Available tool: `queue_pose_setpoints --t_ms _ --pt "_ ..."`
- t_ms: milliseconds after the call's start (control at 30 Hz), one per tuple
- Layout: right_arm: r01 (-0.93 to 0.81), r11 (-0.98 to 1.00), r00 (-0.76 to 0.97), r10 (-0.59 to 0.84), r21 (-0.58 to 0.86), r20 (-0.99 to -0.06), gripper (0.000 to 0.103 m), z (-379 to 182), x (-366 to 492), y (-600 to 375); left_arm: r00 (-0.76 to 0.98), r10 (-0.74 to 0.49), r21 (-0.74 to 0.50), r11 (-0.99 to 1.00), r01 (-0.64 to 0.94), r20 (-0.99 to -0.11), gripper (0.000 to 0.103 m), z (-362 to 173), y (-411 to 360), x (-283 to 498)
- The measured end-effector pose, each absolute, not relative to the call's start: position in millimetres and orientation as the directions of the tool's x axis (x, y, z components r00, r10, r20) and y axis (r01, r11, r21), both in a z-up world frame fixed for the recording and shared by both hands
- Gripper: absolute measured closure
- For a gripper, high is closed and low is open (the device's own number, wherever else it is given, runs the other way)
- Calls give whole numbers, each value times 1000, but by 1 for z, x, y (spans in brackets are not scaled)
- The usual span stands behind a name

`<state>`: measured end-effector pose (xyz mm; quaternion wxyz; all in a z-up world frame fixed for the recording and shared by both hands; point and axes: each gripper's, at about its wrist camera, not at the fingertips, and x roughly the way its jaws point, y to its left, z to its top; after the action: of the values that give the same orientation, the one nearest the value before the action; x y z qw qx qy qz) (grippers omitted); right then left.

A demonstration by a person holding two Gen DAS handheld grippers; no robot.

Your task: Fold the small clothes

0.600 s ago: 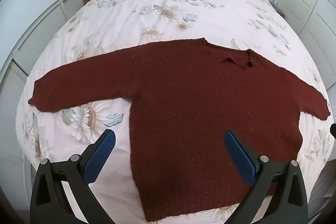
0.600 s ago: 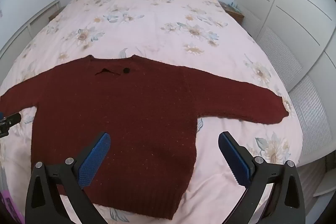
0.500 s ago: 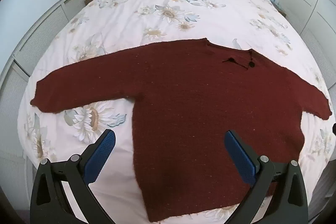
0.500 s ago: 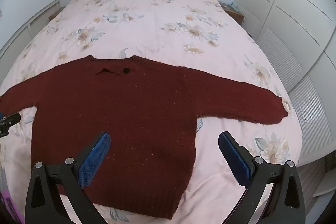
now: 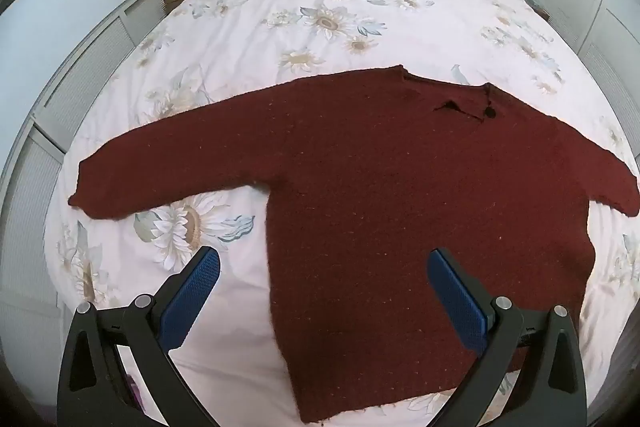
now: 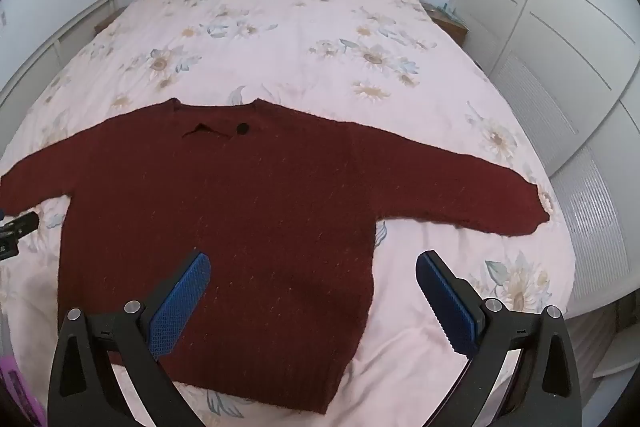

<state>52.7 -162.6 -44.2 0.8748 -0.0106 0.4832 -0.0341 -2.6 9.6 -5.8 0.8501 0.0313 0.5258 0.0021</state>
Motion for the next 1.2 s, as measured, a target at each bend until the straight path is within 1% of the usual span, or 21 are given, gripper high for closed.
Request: queue_pose_setpoints --t_ms 1033,1200 --pt "39 996 514 -90 -82 -853 0 -48 52 -163 422 25 48 998 44 -906 1 -7 15 -1" --pt "38 996 508 -93 -85 -856 0 -50 52 -163 419 29 58 997 56 -907 1 -14 4 -3"
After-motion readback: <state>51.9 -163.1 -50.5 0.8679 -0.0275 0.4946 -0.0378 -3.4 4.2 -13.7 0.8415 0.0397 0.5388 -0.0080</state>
